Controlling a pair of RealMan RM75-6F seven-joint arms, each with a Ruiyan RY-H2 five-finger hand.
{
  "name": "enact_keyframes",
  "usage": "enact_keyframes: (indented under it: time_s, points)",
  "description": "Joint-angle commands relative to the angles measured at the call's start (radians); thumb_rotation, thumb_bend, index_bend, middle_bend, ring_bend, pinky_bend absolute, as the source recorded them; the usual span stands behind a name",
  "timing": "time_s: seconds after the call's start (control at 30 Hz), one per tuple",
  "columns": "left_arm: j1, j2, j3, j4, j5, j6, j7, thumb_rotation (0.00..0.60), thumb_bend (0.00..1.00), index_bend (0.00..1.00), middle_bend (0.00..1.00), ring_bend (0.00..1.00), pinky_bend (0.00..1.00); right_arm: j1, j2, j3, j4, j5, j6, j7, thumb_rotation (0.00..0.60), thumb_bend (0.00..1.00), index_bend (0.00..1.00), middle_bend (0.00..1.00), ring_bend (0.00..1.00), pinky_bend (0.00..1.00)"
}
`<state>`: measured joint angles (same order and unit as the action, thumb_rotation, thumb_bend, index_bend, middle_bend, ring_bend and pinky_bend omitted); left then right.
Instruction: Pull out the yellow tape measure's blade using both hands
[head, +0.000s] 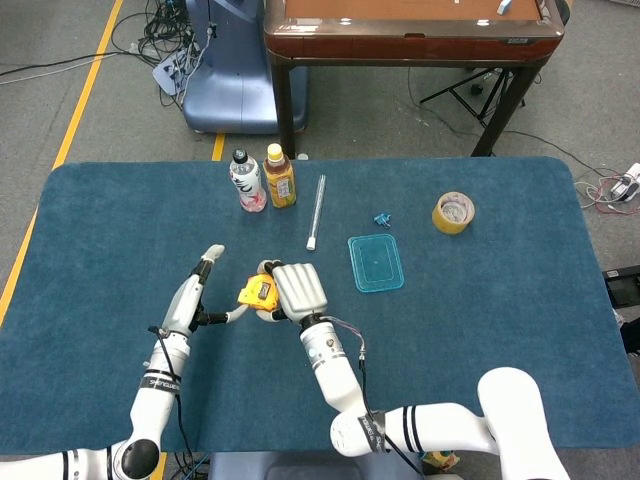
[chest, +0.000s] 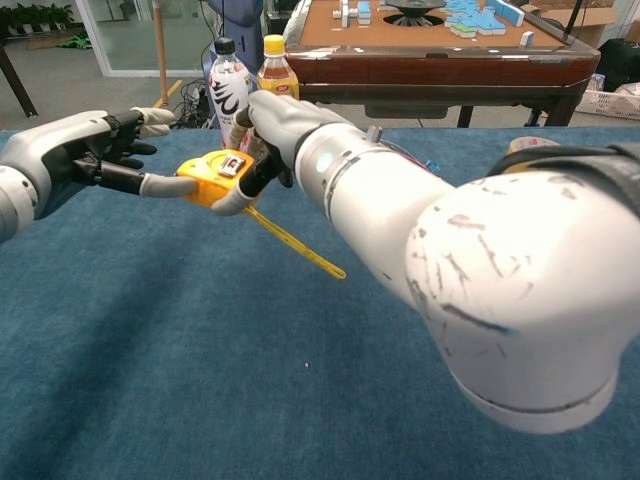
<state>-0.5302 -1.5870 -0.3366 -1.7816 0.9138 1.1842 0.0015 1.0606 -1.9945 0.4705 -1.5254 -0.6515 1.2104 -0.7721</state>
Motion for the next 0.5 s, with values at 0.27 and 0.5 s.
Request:
enact_keyframes:
  time_s: [0.27,0.5]
  points:
    - [-0.005,-0.005,-0.001,0.008,-0.005,0.001,0.014,0.6,0.17,0.0,0.0,0.0,0.0,0.002,0.011,-0.003,-0.006,0.004,-0.003,0.01,0.6,0.65,0.77,0.77,0.76,0.74]
    - [-0.003,-0.004,-0.006,0.013,-0.012,0.011,0.021,0.6,0.17,0.0,0.0,0.0,0.0,-0.001,0.025,-0.01,-0.018,0.006,-0.006,0.017,0.6,0.66,0.79,0.77,0.76,0.74]
